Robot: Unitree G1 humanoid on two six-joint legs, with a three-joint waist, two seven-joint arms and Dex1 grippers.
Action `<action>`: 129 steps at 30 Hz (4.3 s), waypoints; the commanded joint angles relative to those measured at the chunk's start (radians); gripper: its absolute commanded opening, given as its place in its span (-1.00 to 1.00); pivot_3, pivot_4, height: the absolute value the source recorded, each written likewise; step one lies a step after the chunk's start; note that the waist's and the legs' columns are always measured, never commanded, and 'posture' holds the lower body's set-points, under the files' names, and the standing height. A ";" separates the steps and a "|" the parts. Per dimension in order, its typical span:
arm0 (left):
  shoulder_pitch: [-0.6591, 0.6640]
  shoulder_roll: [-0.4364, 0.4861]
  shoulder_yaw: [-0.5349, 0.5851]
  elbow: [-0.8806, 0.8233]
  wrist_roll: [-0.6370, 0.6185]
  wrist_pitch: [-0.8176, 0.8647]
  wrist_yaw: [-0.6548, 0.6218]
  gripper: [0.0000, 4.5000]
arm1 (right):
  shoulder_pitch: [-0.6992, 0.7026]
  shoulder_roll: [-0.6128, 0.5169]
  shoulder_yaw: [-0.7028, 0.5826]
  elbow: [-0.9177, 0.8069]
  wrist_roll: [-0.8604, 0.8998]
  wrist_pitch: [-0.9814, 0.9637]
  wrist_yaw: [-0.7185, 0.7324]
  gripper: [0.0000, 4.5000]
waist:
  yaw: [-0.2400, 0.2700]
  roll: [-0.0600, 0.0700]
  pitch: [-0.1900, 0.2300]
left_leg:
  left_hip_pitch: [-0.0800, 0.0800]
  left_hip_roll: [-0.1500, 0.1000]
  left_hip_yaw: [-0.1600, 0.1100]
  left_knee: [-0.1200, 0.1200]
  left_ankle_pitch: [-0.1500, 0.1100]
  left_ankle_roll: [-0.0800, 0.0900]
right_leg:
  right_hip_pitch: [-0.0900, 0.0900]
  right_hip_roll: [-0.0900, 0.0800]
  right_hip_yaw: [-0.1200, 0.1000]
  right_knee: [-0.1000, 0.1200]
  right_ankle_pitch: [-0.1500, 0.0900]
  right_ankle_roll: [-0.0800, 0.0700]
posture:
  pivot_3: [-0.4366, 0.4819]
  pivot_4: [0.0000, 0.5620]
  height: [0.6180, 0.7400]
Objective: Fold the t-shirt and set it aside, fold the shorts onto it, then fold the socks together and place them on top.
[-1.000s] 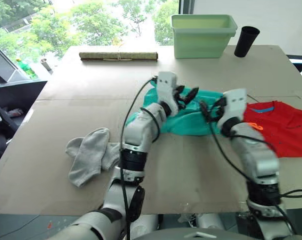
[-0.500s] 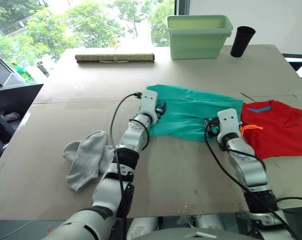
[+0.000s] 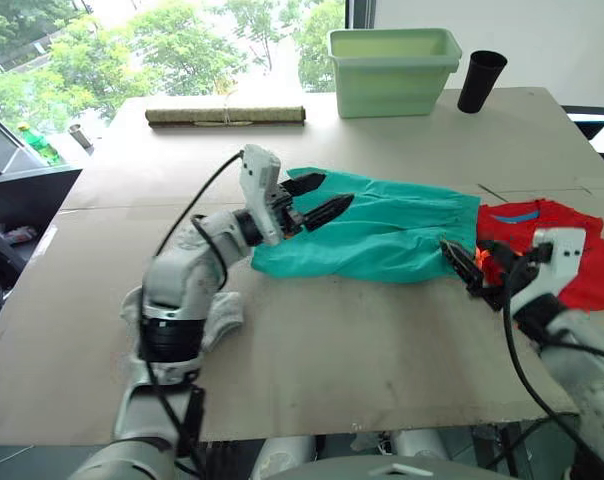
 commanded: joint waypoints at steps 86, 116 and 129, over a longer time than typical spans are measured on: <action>0.559 0.310 0.185 -0.505 -0.154 -0.035 -0.067 1.00 | -0.810 -0.356 0.598 1.031 -0.375 -0.012 0.477 0.97 | -0.003 -0.001 0.005 | 0.010 -0.001 0.000 -0.016 0.000 0.000 | 0.005 0.002 0.008 -0.013 0.000 0.000 | -0.05 -0.47 1.00; 0.448 0.226 0.047 -0.355 -0.035 -0.113 -0.059 1.00 | -0.564 -0.429 0.400 0.568 -0.506 0.023 0.484 0.79 | 0.004 -0.007 -0.002 | 0.009 -0.001 -0.001 -0.016 0.000 -0.001 | 0.003 0.002 0.008 -0.011 0.000 0.000 | -0.05 -0.47 1.00; 0.464 0.211 0.040 -0.371 -0.036 -0.103 -0.043 1.00 | -0.623 -0.375 0.434 0.831 -0.456 0.100 0.547 0.99 | 0.001 -0.007 -0.002 | 0.009 -0.001 -0.001 -0.016 0.000 -0.001 | 0.003 0.002 0.008 -0.011 0.000 0.000 | -0.05 -0.47 1.00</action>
